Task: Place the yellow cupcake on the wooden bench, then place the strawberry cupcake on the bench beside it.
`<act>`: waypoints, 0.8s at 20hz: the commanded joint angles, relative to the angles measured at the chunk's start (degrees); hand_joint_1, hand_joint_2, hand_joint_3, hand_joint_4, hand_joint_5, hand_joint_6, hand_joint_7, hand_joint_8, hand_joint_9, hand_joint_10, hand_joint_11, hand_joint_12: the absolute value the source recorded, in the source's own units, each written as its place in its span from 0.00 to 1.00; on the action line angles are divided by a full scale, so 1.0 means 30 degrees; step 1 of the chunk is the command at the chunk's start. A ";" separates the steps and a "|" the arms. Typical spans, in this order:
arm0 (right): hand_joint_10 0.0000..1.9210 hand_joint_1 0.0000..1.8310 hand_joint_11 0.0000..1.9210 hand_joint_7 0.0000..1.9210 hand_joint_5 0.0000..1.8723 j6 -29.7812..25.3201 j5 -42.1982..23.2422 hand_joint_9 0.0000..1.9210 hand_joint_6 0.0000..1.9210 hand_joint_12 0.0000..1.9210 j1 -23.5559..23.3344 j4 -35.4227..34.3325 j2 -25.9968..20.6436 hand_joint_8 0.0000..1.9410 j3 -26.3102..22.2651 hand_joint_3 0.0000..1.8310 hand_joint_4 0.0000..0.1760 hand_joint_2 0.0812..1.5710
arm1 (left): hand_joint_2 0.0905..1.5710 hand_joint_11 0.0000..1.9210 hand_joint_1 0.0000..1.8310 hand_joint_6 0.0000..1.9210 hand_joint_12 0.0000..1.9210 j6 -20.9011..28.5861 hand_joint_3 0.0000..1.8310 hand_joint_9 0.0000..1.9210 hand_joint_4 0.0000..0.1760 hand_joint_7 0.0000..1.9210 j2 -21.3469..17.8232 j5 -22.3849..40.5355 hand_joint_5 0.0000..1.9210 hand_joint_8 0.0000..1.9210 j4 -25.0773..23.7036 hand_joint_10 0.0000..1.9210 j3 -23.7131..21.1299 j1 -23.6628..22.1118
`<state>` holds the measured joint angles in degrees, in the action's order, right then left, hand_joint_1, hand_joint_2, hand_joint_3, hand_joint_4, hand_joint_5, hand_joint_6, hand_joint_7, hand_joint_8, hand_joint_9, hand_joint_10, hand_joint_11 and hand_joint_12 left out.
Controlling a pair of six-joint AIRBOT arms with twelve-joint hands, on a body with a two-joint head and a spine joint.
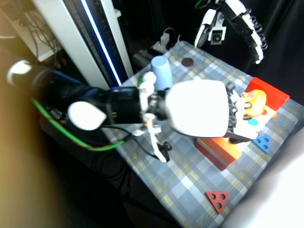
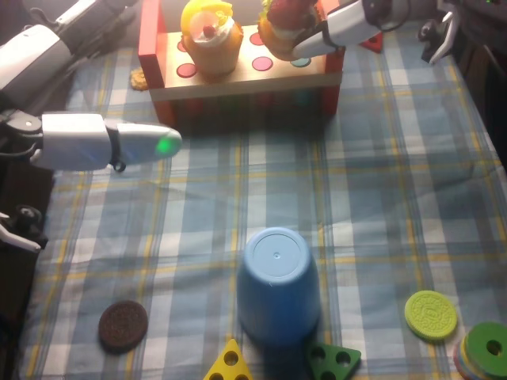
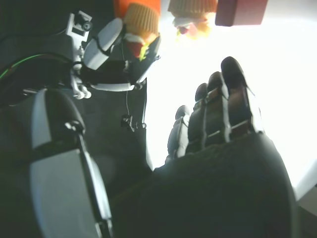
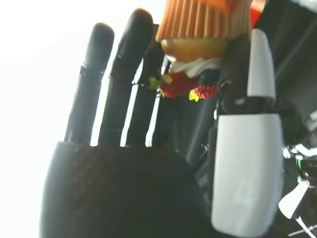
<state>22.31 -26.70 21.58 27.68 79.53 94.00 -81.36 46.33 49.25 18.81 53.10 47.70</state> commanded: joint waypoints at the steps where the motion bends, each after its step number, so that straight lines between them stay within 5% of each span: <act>1: 0.30 0.69 0.28 0.62 0.60 -0.0065 -0.1691 0.54 0.44 0.73 -0.0395 -0.0606 0.0025 0.27 0.0167 0.00 0.00 0.64 | 0.52 0.00 0.47 0.00 0.09 0.0136 0.00 0.03 1.00 0.03 0.0165 0.2067 0.00 0.00 -0.0320 0.00 0.0132 -0.0318; 3: 0.31 0.68 0.24 0.59 0.61 -0.0065 -0.1341 0.51 0.40 0.74 -0.0395 -0.0534 0.0264 0.35 0.0358 0.00 0.11 0.65 | 0.52 0.00 0.47 0.00 0.12 0.0136 0.00 0.04 1.00 0.03 0.0326 0.1777 0.00 0.00 -0.0475 0.00 0.0227 -0.0498; 4: 0.30 0.68 0.24 0.57 0.62 -0.0065 -0.1234 0.50 0.37 0.73 -0.0395 -0.0484 0.0334 0.40 0.0402 0.00 0.20 0.65 | 0.52 0.00 0.45 0.00 0.23 0.0136 0.00 0.06 1.00 0.03 0.0351 0.1710 0.00 0.00 -0.0502 0.00 0.0246 -0.0521; 5: 0.29 0.68 0.27 0.59 0.62 -0.0065 -0.0940 0.54 0.33 0.72 -0.0395 -0.0308 0.0474 0.40 0.0483 0.00 0.14 0.65 | 0.53 0.00 0.44 0.00 0.25 0.0136 0.00 0.08 1.00 0.03 0.0377 0.1571 0.00 0.00 -0.0565 0.01 0.0264 -0.0555; 7: 0.28 0.68 0.32 0.61 0.62 -0.0065 -0.0327 0.56 0.34 0.71 -0.0395 0.0165 0.0712 0.37 0.0603 0.00 0.22 0.64 | 0.52 0.00 0.44 0.00 0.24 0.0138 0.00 0.08 1.00 0.04 0.0393 0.1387 0.00 0.00 -0.0687 0.00 0.0296 -0.0635; 9: 0.25 0.67 0.27 0.57 0.58 -0.0065 -0.0127 0.53 0.41 0.70 -0.0394 0.0265 0.0774 0.42 0.0620 0.00 0.25 0.66 | 0.52 0.00 0.46 0.00 0.07 0.0138 0.00 0.04 1.00 0.03 0.0419 0.1294 0.02 0.00 -0.0782 0.01 0.0338 -0.0748; 11: 0.23 0.67 0.27 0.58 0.57 -0.0065 -0.0001 0.53 0.44 0.69 -0.0394 0.0303 0.0808 0.41 0.0651 0.00 0.25 0.66 | 0.52 0.00 0.43 0.00 0.08 0.0138 0.00 0.04 1.00 0.03 0.0419 0.1280 0.01 0.00 -0.0826 0.00 0.0353 -0.0847; 13: 0.21 0.66 0.19 0.49 0.55 -0.0071 0.0078 0.46 0.45 0.72 -0.0390 0.0307 0.0806 0.54 0.0654 0.00 0.20 0.69 | 0.53 0.00 0.43 0.00 0.13 0.0138 0.00 0.05 1.00 0.04 0.0427 0.1263 0.01 0.00 -0.0861 0.00 0.0357 -0.0910; 15: 0.20 0.57 0.17 0.47 0.54 -0.0164 0.0080 0.43 0.49 0.70 -0.0388 0.0303 0.0802 0.15 0.0628 0.00 0.78 0.68 | 0.52 0.00 0.44 0.00 0.15 0.0138 0.00 0.05 1.00 0.04 0.0431 0.1263 0.02 0.00 -0.0864 0.00 0.0355 -0.0926; 16: 0.16 0.55 0.10 0.45 0.45 -0.0164 0.0085 0.38 0.21 0.69 -0.0388 0.0303 0.0800 0.07 0.0563 0.00 0.16 0.64 | 0.52 0.00 0.44 0.00 0.15 0.0138 0.00 0.06 1.00 0.04 0.0408 0.1244 0.01 0.00 -0.0864 0.00 0.0355 -0.0928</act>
<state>21.63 -22.61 21.23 29.43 81.80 95.68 -81.34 47.59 45.84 16.71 53.82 45.82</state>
